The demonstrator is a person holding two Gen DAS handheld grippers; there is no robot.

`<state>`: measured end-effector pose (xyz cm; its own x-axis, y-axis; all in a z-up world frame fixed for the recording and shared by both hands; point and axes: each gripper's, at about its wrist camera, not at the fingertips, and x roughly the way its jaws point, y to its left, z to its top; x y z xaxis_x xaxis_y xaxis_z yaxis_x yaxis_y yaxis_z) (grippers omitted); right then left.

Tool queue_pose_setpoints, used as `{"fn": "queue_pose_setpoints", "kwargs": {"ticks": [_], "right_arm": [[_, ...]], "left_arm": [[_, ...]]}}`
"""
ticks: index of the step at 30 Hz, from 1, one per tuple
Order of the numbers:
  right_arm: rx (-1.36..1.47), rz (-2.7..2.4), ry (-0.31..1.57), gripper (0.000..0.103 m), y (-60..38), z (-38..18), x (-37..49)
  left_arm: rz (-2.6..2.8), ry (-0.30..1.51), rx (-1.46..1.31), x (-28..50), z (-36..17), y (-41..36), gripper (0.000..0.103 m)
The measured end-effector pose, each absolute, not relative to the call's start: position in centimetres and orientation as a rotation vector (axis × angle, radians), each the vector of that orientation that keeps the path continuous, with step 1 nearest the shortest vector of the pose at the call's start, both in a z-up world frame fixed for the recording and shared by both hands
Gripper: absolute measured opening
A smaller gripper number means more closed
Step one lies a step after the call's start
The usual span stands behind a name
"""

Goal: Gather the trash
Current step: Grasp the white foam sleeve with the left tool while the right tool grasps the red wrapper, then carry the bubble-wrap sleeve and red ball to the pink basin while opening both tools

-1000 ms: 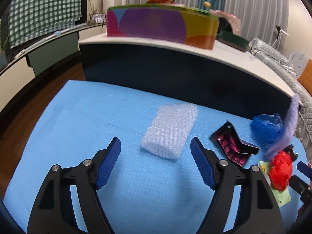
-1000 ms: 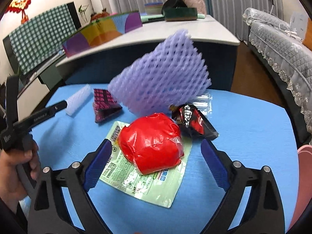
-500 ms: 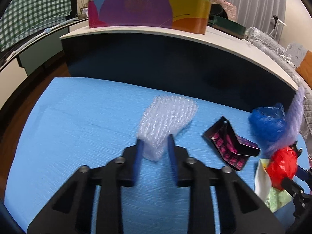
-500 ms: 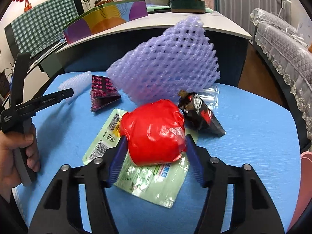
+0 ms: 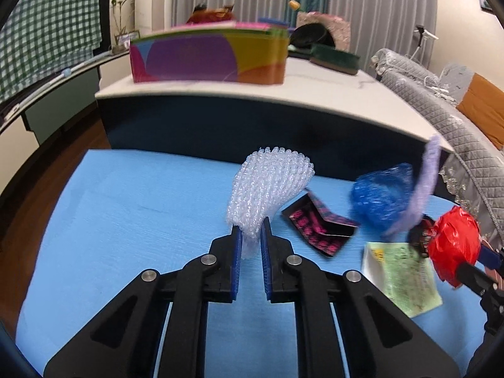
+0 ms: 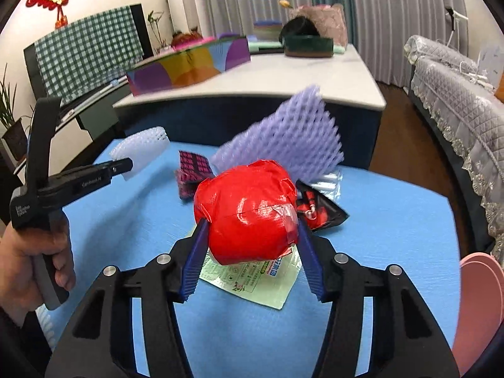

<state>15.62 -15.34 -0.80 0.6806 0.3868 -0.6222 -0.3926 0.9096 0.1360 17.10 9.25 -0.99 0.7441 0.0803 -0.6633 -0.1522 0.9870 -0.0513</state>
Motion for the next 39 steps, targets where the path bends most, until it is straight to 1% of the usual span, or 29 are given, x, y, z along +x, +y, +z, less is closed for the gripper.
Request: {"fn": "queue_pose_setpoints", "kwargs": {"ticks": [14, 27, 39], "right_arm": [[0.073, 0.357, 0.565, 0.055, -20.3, 4.6, 10.1], [0.149, 0.205, 0.488, 0.055, -28.1, 8.1, 7.2], [0.19, 0.114, 0.484, 0.055, -33.9, 10.8, 5.9]], "left_arm": [[0.045, 0.599, -0.088, 11.4, 3.1, 6.1, 0.012], [-0.045, 0.574, -0.098, 9.2, 3.6, 1.8, 0.011], [-0.129, 0.547, -0.074, 8.9, 4.5, -1.8, 0.011]]}}
